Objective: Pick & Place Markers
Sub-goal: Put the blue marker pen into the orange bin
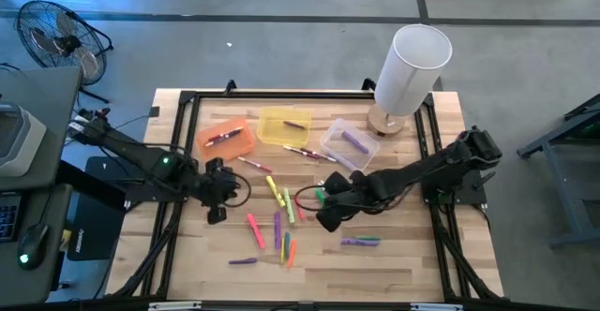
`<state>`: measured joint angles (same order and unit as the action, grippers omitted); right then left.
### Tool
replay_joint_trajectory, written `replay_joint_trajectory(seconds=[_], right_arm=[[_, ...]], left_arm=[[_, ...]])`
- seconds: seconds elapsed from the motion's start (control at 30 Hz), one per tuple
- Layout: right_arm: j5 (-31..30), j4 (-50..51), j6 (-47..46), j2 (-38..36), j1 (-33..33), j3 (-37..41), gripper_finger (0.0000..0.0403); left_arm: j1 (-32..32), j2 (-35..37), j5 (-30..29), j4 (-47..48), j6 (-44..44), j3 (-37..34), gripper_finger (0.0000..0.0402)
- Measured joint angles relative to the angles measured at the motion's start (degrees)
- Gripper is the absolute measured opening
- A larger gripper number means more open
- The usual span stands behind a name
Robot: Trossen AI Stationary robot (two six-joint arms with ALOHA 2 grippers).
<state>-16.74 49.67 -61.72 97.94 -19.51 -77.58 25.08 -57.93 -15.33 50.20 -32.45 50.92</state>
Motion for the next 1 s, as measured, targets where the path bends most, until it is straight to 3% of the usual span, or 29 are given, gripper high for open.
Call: replay_joint_trajectory(seconds=[0.13,0.37,0.7,1.0], right_arm=[[5.5,7.8,-4.6,3.8,1.4,-1.7,0.0],[12.0,5.5,-4.0,6.1,5.2,4.6,0.0001],[12.7,-2.4,-0.8,6.1,8.2,8.9,0.0004],[8.4,-2.4,6.3,6.1,8.2,8.9,0.0083]], left_arm=[[-3.8,0.6,3.5,-0.1,5.7,0.0,0.0],[-6.5,0.6,7.3,-1.2,10.2,0.0,0.0],[-6.3,0.6,9.9,-0.8,11.1,0.0,0.0],[-6.3,0.6,10.2,-0.8,10.8,0.0,0.0]])
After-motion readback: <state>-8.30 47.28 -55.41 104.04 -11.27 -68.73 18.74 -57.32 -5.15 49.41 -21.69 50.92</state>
